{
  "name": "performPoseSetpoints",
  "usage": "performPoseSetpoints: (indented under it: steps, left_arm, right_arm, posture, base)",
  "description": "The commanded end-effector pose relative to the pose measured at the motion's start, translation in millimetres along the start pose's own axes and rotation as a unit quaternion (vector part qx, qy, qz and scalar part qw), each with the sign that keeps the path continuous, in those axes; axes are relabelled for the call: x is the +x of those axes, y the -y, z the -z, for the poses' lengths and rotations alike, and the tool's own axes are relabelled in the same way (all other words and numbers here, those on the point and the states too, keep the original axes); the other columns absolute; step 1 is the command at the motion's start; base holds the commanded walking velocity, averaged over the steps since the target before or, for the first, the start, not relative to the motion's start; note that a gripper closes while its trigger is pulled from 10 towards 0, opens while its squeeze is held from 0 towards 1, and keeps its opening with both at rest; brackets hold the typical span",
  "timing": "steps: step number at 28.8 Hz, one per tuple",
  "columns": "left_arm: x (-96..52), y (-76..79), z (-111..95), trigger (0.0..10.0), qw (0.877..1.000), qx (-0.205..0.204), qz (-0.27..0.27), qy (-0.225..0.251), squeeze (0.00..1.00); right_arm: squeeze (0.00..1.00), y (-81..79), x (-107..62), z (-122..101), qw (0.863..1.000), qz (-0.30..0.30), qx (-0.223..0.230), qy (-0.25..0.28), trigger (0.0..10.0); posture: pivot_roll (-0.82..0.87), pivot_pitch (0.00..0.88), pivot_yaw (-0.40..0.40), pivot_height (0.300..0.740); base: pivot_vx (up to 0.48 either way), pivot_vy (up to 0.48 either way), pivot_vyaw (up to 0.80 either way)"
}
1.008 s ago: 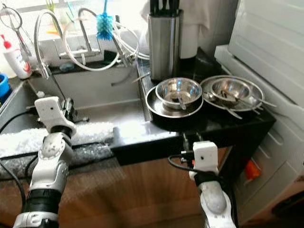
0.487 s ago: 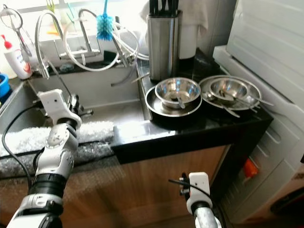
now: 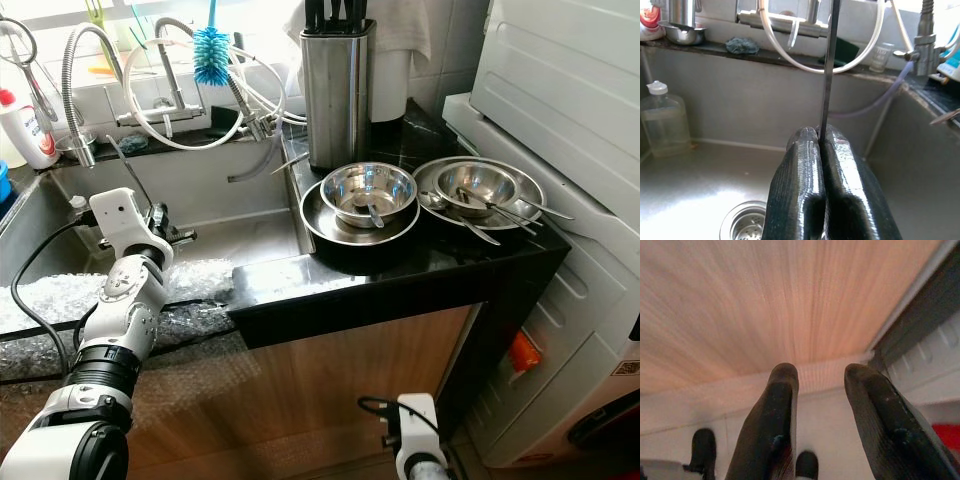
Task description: Kitchen organization
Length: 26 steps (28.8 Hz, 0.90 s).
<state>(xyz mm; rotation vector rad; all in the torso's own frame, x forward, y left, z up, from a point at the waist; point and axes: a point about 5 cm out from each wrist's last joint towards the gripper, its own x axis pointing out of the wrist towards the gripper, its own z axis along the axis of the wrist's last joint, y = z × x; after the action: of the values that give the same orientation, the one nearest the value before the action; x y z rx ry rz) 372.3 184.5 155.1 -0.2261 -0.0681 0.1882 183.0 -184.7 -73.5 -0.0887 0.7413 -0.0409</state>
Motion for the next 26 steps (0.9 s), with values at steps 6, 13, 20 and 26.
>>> performPoseSetpoints:
  steps: [6,13,20,26]
  left_arm:
    - [3.1,-2.8,9,10.0,0.998,0.05,-0.003,-0.036,0.0]
    - [-1.0,-5.0,19,10.0,0.997,0.057,-0.004,-0.054,0.0]
    - [-2.8,-2.5,23,10.0,0.996,0.061,0.003,-0.059,1.0]
    - [-2.5,-0.8,22,10.0,0.997,0.06,0.006,-0.056,1.0]
  right_arm:
    - [0.0,-5.4,0.0,5,1.0,-0.008,0.003,-0.008,10.0]
    - [0.0,-1.3,0.3,7,1.0,-0.01,0.001,-0.016,10.0]
    - [0.0,2.1,0.3,10,1.0,-0.008,-0.002,-0.03,10.0]
    - [0.0,3.0,-1.1,15,0.999,-0.008,-0.002,-0.041,10.0]
  posture:
    - [0.01,0.0,0.114,0.74]
    - [0.01,0.0,0.111,0.74]
    - [0.01,0.0,0.107,0.74]
    - [0.01,0.0,0.105,0.74]
  base:
    - [0.0,0.0,0.0]
    - [0.0,0.0,0.0]
    - [0.0,0.0,0.0]
    - [0.0,0.0,0.0]
